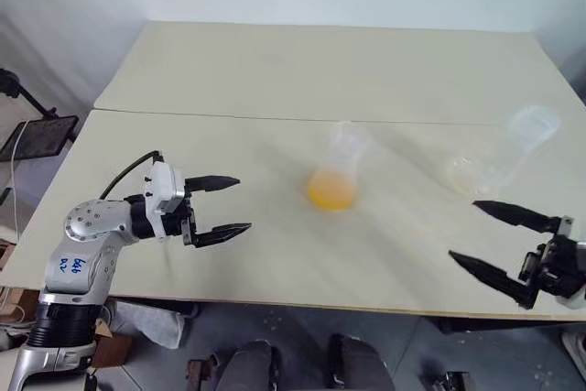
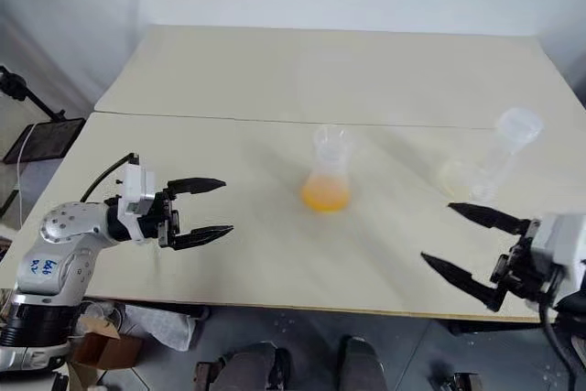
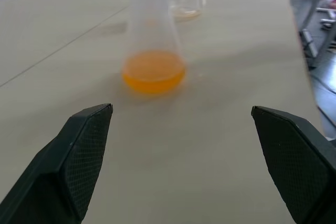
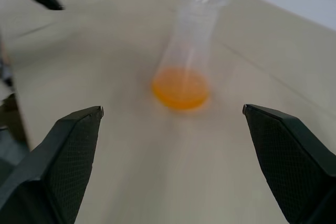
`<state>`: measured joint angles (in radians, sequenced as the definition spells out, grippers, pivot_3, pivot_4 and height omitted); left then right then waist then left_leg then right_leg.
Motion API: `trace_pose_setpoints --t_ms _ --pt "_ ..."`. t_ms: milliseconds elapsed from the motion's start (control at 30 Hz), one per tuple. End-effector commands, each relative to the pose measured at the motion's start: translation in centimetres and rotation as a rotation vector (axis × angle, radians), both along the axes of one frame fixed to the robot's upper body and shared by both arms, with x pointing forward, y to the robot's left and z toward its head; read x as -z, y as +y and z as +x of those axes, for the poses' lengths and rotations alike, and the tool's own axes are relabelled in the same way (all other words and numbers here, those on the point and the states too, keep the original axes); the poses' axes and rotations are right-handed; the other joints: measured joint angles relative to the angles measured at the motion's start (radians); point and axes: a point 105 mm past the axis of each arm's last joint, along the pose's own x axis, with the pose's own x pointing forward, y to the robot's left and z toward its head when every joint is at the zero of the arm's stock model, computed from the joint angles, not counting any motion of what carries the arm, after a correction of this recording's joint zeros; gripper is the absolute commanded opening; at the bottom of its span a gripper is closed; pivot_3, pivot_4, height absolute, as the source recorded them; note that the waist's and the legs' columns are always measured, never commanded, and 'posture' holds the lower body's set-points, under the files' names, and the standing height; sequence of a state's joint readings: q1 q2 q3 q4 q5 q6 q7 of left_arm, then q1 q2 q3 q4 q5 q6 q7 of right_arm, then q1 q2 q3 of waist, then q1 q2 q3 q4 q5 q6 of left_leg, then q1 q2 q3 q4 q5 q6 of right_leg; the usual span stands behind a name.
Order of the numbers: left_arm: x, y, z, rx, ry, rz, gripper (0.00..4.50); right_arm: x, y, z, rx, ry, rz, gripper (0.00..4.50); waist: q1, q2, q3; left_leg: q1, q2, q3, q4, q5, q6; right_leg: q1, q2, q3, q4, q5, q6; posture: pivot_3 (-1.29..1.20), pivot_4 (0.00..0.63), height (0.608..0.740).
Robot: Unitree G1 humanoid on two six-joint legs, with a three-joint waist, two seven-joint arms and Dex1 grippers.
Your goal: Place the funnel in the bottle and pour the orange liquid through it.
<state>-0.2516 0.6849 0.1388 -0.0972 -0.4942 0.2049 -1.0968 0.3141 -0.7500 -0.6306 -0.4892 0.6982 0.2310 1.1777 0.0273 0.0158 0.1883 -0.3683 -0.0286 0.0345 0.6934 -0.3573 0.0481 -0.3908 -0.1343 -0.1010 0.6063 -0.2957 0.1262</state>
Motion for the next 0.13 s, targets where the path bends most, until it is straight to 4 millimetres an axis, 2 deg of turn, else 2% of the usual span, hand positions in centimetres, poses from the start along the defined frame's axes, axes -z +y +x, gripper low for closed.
trace_pose_setpoints --t_ms 33,133 --pt "-0.5 0.6 -0.2 -0.041 -0.061 0.027 4.5 -0.1 0.1 -0.1 -0.028 -0.054 -0.038 4.46 0.0 0.0 0.0 0.0 0.0 0.0 0.0 0.0 0.0 0.0 0.0 -0.001 0.0 0.0 0.0 0.0 0.15 0.74" --pt "-0.4 0.7 -0.4 -0.076 -0.07 0.027 4.5 0.9 0.0 0.3 -0.025 -0.057 -0.042 4.46 -0.001 0.0 0.0 0.0 -0.001 0.0 0.0 0.0 0.0 0.0 0.001 -0.001 0.0 0.0 0.0 0.0 0.15 0.74"
